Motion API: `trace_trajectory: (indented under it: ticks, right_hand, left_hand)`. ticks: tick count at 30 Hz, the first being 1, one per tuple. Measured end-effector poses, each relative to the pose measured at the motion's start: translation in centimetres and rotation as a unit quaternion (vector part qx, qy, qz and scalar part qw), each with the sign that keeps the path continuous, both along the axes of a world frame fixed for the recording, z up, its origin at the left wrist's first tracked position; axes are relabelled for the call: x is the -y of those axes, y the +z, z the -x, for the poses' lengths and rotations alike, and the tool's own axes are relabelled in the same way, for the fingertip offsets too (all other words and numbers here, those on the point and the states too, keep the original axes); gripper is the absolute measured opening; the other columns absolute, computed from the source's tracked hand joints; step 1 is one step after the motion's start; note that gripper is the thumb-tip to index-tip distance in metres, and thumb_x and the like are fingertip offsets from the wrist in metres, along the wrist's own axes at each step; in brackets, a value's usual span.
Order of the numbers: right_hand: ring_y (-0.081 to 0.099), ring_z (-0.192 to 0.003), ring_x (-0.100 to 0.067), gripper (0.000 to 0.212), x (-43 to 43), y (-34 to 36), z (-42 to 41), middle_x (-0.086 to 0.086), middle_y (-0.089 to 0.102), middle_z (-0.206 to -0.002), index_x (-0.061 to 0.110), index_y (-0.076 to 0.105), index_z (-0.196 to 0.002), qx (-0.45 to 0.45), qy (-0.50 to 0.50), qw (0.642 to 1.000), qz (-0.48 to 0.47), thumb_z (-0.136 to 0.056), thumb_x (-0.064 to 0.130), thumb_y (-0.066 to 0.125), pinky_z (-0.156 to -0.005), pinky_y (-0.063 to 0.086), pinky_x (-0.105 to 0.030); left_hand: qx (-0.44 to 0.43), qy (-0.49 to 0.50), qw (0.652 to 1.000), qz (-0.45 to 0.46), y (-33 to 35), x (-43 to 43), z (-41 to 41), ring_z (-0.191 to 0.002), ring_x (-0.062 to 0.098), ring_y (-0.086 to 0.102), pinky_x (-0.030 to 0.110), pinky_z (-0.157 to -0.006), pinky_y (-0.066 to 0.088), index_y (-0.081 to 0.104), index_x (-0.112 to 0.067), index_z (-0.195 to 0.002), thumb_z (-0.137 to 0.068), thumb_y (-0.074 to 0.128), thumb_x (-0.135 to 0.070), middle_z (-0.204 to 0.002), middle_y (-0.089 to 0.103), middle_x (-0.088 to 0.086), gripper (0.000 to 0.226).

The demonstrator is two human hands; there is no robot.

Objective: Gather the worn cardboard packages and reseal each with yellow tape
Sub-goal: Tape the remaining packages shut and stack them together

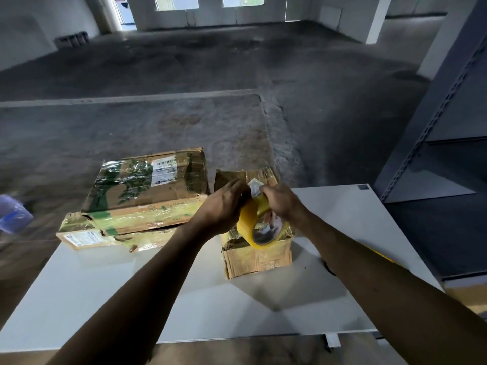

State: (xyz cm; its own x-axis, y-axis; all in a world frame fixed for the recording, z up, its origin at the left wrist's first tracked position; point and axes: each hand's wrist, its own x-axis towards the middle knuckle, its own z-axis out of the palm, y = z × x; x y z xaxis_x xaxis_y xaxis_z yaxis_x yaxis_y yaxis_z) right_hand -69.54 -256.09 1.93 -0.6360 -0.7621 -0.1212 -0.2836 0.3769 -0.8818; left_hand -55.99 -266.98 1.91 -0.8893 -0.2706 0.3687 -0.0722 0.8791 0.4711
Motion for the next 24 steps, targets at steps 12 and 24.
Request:
trace_trajectory:
  ticks: [12,24]
  right_hand:
    - [0.053,-0.078,-0.025,0.036,-0.5,0.5,-0.2,-0.013,0.056,-0.080,0.016,0.054,-0.083,0.137,-0.037,0.989,0.029,-0.100,0.043,0.038,-0.080,0.047,-0.046]
    - [0.056,-0.101,-0.023,0.038,0.2,-0.5,-0.7,0.001,0.054,-0.103,0.013,0.055,-0.110,-0.135,0.024,0.978,0.159,-0.094,0.048,0.058,-0.083,0.051,-0.037]
  left_hand:
    - [0.012,-0.039,0.960,-0.276,1.7,0.0,-0.6,-0.083,0.011,0.064,0.026,-0.071,0.052,0.062,-0.006,-0.111,-0.095,0.064,-0.014,-0.093,0.065,0.001,0.018]
    - [-0.024,0.216,0.974,-0.066,0.9,0.8,0.1,-0.090,0.036,0.066,0.025,-0.064,0.038,0.062,0.003,-0.105,-0.096,0.059,-0.015,-0.099,0.070,0.020,0.020]
